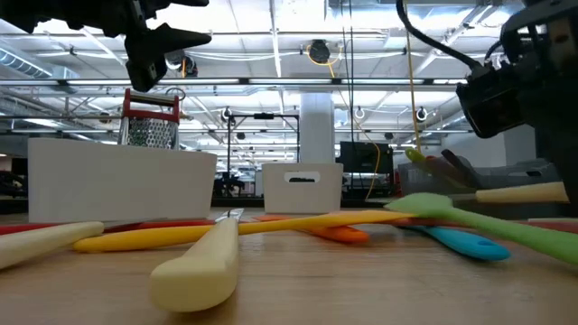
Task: Pick & Place Kitchen Items
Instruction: Put the white table knife into the bottom white bin
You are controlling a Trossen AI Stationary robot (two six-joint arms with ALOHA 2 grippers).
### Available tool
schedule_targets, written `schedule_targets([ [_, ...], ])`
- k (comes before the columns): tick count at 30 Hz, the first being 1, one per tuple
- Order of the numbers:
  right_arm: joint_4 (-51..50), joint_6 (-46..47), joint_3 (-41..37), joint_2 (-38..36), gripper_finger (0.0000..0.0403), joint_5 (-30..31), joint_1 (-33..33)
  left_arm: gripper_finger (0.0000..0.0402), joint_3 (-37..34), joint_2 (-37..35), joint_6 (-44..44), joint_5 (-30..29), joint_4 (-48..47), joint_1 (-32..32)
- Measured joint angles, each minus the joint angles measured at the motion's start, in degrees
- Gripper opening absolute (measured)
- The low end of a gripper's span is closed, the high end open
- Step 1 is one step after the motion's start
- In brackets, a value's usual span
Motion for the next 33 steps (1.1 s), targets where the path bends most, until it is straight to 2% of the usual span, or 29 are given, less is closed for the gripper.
schedule_targets([
  [9, -2.1, -0.1, 0.0, -6.0, 0.0068, 4.4, -0.1, 0.0175, 0.0, 0.0, -4.4, 0.0, 1.0, 0.0],
  [18, -0.6, -1.8, 0.0, -11.9, 0.0068, 7.4, -0.9, 0.0175, 0.0, 0.0, -5.1, 0.0, 8.1, 0.0],
  [24, 5.5, -4.4, 0.0, -13.7, 0.0068, 7.7, -2.7, 0.0175, 0.0, 0.1, -7.4, -2.6, 12.8, 0.0],
  [33, 21.6, -8.9, 0.0, -13.7, 0.0068, 7.3, -6.1, 0.0175, 0.0, 0.2, -12.7, -4.5, 15.5, 0.0],
])
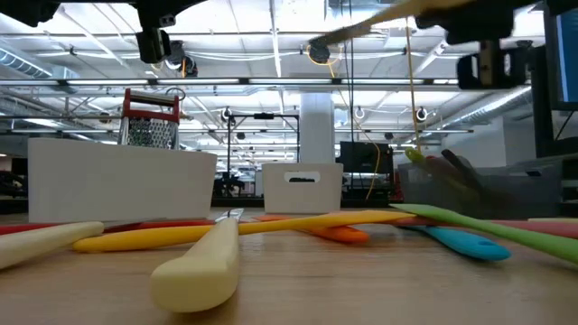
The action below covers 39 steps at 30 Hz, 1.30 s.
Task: Pick & Place Kitchen Items
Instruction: Put the white table knife into the bottom white bin
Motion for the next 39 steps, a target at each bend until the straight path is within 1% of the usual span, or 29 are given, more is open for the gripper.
schedule_targets([
  [5, 6.8, -1.9, 0.0, 0.0, 0.0068, -1.2, -1.4, 0.0175, 0.0, 0.0, 0.2, -0.1, 0.0, 0.0],
  [9, 10.0, -2.7, 0.0, 0.0, 0.0068, -1.5, -2.1, 0.0175, 0.0, 0.0, 0.0, -5.3, -0.1, 0.0],
  [11, 10.7, -3.0, 0.0, 0.0, 0.0068, -1.6, -2.3, 0.0175, 0.0, 0.0, 0.1, -6.7, 0.0, 0.0],
  [15, 10.9, -3.8, 0.0, 0.0, 0.0068, -1.6, -2.3, 0.0175, 0.0, 0.0, 1.8, -6.9, -0.1, 0.2],
  [28, 9.5, -4.3, 0.0, 0.0, 0.0068, -2.4, -2.3, 0.0175, 0.0, 0.0, 2.0, -7.7, -0.1, 0.2],
  [31, 9.7, -4.3, 0.0, 0.0, 0.0068, -2.8, -2.3, 0.0175, 0.0, 0.0, 2.4, -8.9, -0.1, 0.2],
  [35, 9.7, -4.3, 0.0, 0.0, 0.0068, -2.8, -2.3, 0.0175, 0.0, 0.0, 5.4, -11.1, -0.2, 0.2],
  [39, 9.7, -4.3, 0.0, 0.0, 0.0068, -2.9, -2.3, 0.0175, 0.0, 0.0, 5.5, -13.4, -0.2, 0.2],
])
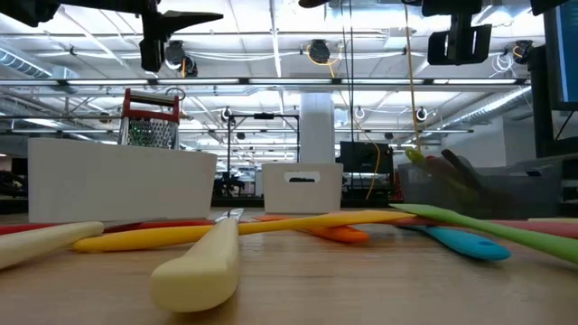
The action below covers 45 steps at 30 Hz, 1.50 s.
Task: Pick & Place Kitchen Items
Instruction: Put the white table knife into the bottom white bin
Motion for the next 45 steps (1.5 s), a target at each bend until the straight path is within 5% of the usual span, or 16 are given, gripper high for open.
schedule_targets([
  [7, 0.0, -0.5, 0.0, 0.0, 0.0068, -0.2, -2.0, 0.0175, 2.9, 2.1, 3.6, -1.4, -0.1, -0.2],
  [16, 0.5, -3.6, 0.0, 0.0, 0.0068, -1.6, -6.1, 0.0175, 13.3, 13.0, 7.1, 4.0, 0.1, 0.4],
  [28, 0.9, -7.6, 0.0, 0.0, 0.0068, 1.5, -7.9, 0.0177, 18.6, 22.6, -3.1, 8.3, 0.0, 3.6],
  [45, -2.8, -8.1, 0.0, 0.0, 0.0068, 5.4, -7.8, 0.0270, 23.1, 28.2, -7.6, 11.7, 0.1, 6.8],
])
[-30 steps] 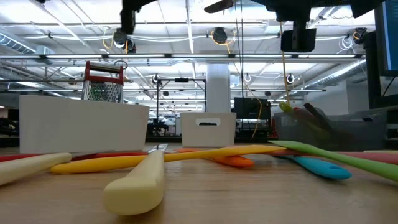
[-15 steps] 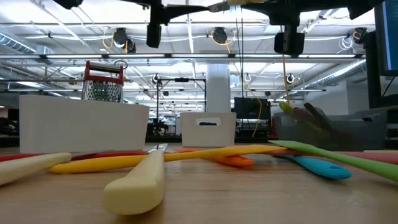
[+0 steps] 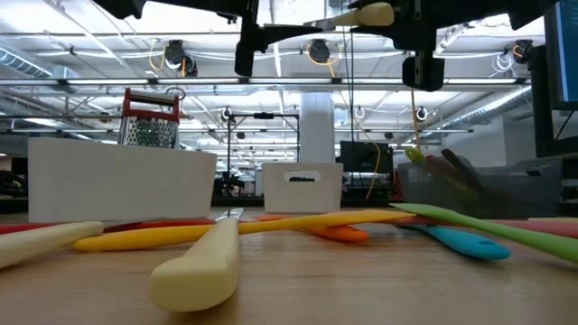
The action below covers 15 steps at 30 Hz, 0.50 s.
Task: Pick & Place Kitchen Items
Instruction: Put the white table knife into the bottom white bin
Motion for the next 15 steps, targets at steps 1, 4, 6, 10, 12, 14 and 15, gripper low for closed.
schedule_targets([
  [1, 0.1, 0.0, 0.0, 0.0, 0.0068, 0.7, 0.0, 0.0269, 0.0, 0.0, -0.4, 0.0, -0.2, 0.0],
  [4, 0.2, 0.0, 0.0, 0.0, 0.0068, 1.4, 0.0, 0.0264, 0.0, 0.0, -1.0, -0.4, -0.6, 0.0],
  [6, 0.3, 0.0, 0.0, 0.0, 0.0068, 2.3, 0.0, 0.0260, 0.0, 0.0, -1.0, -1.3, -0.5, 0.0],
  [10, 1.3, 0.1, 0.0, 0.5, 0.0068, 3.7, 0.0, 0.0259, 0.0, 0.0, -1.5, -1.6, -0.5, 0.0],
  [12, 1.5, 0.2, 0.0, 0.7, 0.0068, 3.8, 0.0, 0.0262, 0.0, 0.0, -2.1, -1.7, -0.5, 0.0],
  [14, 1.7, 0.2, 0.0, 0.6, 0.0068, 3.9, 0.0, 0.0265, 0.1, 0.4, -2.2, -1.7, -0.2, 0.0],
  [15, 1.7, 0.2, 0.0, 0.6, 0.0068, 3.9, 0.0, 0.0266, 0.4, 0.6, -2.1, -1.7, -0.7, 0.0],
])
